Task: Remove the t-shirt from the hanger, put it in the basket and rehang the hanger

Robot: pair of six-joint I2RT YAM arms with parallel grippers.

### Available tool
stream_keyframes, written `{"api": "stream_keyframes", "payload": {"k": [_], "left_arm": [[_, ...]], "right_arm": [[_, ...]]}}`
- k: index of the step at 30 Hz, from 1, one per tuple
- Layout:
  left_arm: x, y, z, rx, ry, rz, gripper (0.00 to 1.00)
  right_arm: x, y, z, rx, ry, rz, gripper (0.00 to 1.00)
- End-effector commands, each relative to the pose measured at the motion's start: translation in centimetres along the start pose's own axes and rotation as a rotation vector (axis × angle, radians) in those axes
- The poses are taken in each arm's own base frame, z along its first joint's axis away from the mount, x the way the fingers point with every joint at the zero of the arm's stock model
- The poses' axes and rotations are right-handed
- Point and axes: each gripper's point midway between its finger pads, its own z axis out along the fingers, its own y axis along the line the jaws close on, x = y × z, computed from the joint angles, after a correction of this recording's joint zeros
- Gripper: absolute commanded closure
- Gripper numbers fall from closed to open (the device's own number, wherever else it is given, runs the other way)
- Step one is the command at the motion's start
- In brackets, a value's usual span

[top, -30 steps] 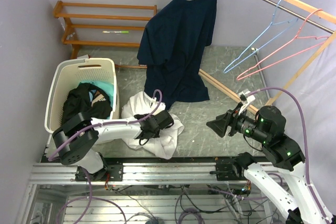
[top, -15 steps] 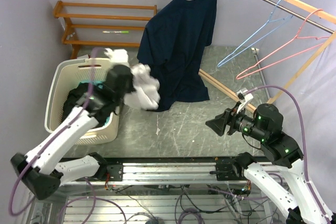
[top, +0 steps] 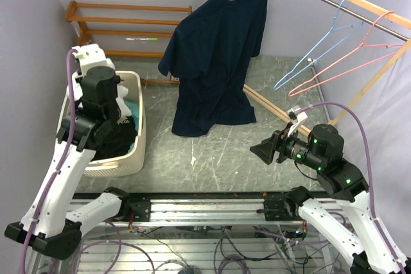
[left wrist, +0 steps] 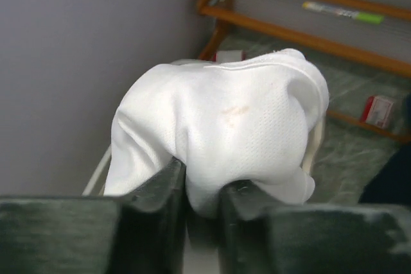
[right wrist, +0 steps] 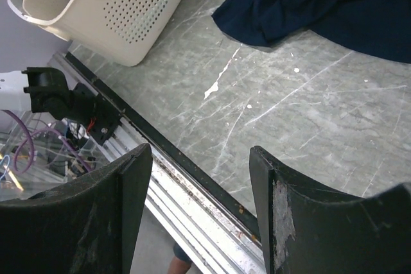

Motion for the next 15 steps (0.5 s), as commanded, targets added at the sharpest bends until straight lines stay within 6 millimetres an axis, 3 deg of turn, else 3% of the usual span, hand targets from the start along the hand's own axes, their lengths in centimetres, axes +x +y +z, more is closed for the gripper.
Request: {"api": "stream_keyframes", "payload": {"k": [1,2,3,5,10,15], "left_arm": [[4.6,1.8,0.2,-0.076,0.088,0.029,0.34],[6.0,1.3,0.2,-0.056,0.123,0.027,0.09],[7.6,0.6,0.2,-0.024,0.158,0.026,0.02],[9.1,-0.5,-0.4,0.055,0.178,-0.020,0.00],[8.4,-1.2,-4.2,0.313,0.013,-0.212,0.00],[9.5,0.4,-6.5,0.370,-0.085,-0.329,0.00]], "right_arm": [[-0.4,0.5,0.3,-0.033,-0.012,-0.007,0.38],[-0.4,0.6,0.4,-0.040,-0.011,-0.007,0.38],[-0.4,0.7,0.6,-0.049,-0.010,-0.007,0.38],[-0.5,1.0,0.9,-0.070,-0.005,-0.006,0.38],[-1.3,1.9,2.4,-0.132,0.030,-0.006,0.40],[-5.5,3.9,5.3,-0.240,0.003,-0.001,0.47]]}}
